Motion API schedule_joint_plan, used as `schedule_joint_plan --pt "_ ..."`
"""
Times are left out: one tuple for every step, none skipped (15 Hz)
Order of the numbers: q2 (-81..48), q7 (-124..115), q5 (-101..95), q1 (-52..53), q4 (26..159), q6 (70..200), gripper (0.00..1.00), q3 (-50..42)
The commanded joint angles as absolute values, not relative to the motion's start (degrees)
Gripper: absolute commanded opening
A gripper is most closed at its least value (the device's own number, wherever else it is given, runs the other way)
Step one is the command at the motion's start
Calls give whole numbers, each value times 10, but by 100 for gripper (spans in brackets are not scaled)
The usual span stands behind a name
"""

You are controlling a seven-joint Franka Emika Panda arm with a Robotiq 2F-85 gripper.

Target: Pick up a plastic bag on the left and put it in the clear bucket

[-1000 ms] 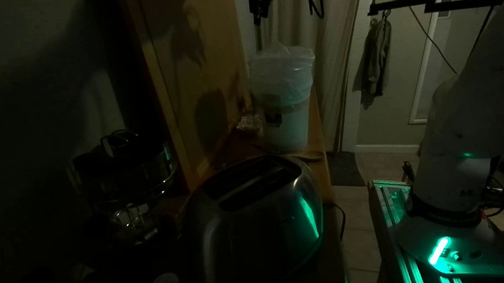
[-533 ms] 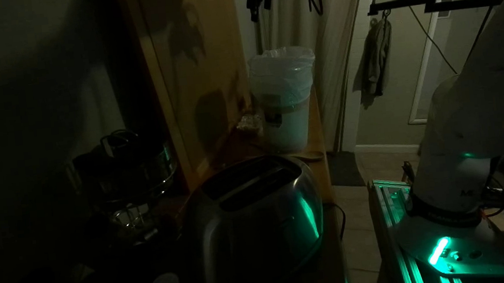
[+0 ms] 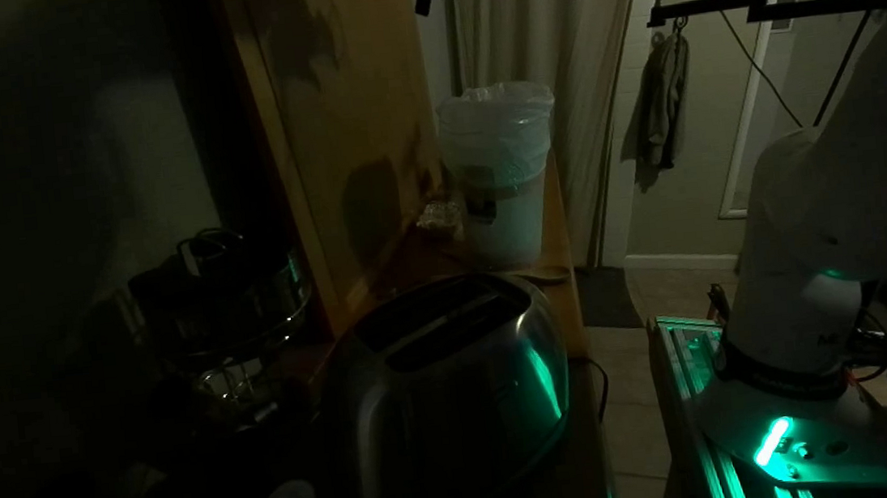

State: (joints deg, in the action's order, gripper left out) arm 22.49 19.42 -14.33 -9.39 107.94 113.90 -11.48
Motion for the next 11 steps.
schedule_joint_plan --pt "268 252 -71 -45 1100 1111 100 -121" --pt "275 260 -52 -32 1103 1094 100 -118" --pt "280 271 -36 -20 1107 1081 100 -118" --pt "286 281 -23 -7 1114 1069 100 -115" --pt "290 295 -10 4 1122 1061 100 -114" --pt "269 266 -39 -15 1097 1073 100 -111" --pt "271 266 -36 -9 1100 1070 100 -109" --pt "271 265 -37 -9 1100 1070 100 -109" --pt "270 265 -37 -11 1100 1071 100 -109" --pt "270 265 -37 -12 1100 1071 100 -111" --pt "270 265 -37 -12 1100 1071 100 -112"
